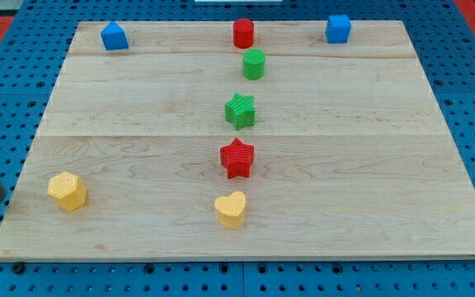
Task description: Place the hexagon between the green blocks
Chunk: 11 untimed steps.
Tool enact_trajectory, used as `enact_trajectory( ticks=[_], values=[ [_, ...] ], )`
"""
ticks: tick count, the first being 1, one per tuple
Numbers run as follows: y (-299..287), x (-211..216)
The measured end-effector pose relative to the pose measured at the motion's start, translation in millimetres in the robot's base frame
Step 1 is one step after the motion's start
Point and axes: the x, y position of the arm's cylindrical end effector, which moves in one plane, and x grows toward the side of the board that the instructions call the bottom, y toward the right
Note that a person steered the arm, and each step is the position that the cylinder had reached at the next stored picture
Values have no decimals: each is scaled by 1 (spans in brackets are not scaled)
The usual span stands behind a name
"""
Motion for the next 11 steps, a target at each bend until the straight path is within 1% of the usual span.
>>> enact_trajectory(
  ticks=[1,2,3,4,5,6,7,8,9,10,11],
  values=[
    [56,8],
    [85,-61],
    [132,-109],
    [175,-122],
    [157,-96],
    [199,-95],
    [251,-154],
    [273,-187],
    [199,-179],
    [149,-167],
    [161,-219]
  ],
)
